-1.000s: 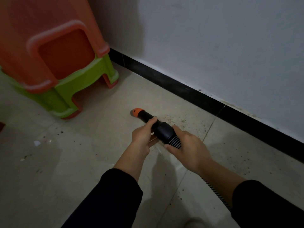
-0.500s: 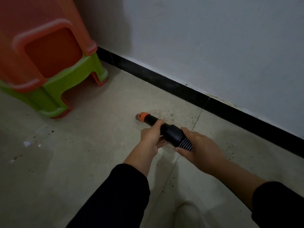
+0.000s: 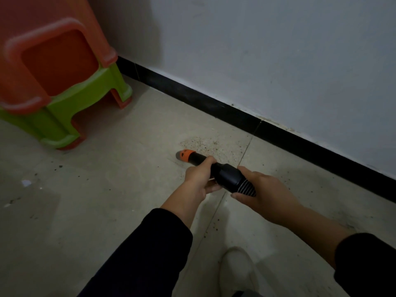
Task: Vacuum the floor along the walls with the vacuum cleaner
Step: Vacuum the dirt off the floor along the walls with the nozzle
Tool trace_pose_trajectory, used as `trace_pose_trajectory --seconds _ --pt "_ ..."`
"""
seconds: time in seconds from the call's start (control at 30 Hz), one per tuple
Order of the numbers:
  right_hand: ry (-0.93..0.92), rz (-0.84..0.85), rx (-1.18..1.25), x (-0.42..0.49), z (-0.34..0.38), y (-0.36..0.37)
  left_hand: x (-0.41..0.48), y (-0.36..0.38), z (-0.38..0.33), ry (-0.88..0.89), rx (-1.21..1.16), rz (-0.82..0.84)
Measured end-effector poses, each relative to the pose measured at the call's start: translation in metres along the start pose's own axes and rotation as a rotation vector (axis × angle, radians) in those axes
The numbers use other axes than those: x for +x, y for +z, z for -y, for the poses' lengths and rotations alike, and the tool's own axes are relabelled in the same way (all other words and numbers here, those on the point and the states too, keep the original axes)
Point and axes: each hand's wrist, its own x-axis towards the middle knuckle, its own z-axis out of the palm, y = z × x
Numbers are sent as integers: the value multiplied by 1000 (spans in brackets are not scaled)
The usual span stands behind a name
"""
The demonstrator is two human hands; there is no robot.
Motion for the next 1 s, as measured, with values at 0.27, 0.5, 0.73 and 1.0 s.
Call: trace_pose_trajectory --seconds 0.27,0.5,0.73,1.0 --pt "-3 37 -35 -17 -2 -9 -10 4 13 -20 -31 41" --pt "-16 64 -72 -29 0 -17 -16 3 23 -54 -46 62" --pt "-45 76 -38 -14 11 -8 -10 -13 16 -30 -57 9" --pt "-14 34 -60 12 26 7 -1 -27 3 33 -119 -54"
